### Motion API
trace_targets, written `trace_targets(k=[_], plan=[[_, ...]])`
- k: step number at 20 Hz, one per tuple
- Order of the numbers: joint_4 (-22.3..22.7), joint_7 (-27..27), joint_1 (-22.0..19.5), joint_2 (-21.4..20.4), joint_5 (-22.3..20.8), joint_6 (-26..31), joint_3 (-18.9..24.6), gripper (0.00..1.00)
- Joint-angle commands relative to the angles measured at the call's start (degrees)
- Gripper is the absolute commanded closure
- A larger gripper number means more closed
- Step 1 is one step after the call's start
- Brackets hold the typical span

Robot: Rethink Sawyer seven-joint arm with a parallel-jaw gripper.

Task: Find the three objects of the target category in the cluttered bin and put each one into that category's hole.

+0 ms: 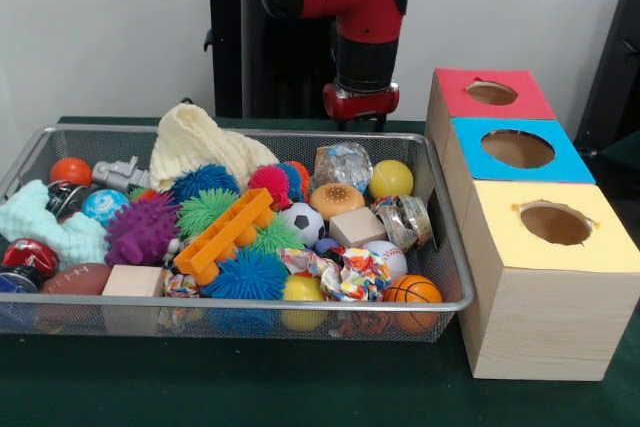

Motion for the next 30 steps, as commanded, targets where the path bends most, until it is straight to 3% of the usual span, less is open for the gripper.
trace_targets(k=[1, 8, 14, 20, 25, 30], plan=[[-13.0, 0.9, -5.8, -2.6, 1.4, 8.3, 5.6, 0.00], [-16.3, -0.7, -12.4, -1.5, -1.1, 8.7, 7.4, 0.00], [-15.2, -1.6, -16.2, -3.4, -1.6, 11.5, 9.7, 0.00], [-5.5, 4.3, -10.6, -12.6, 2.0, 14.9, 4.5, 0.00], [5.6, 6.5, -8.7, -25.1, 6.4, 20.1, 5.3, 0.00], [10.0, 5.6, -8.6, -31.0, 9.1, 22.0, 7.5, 0.00]])
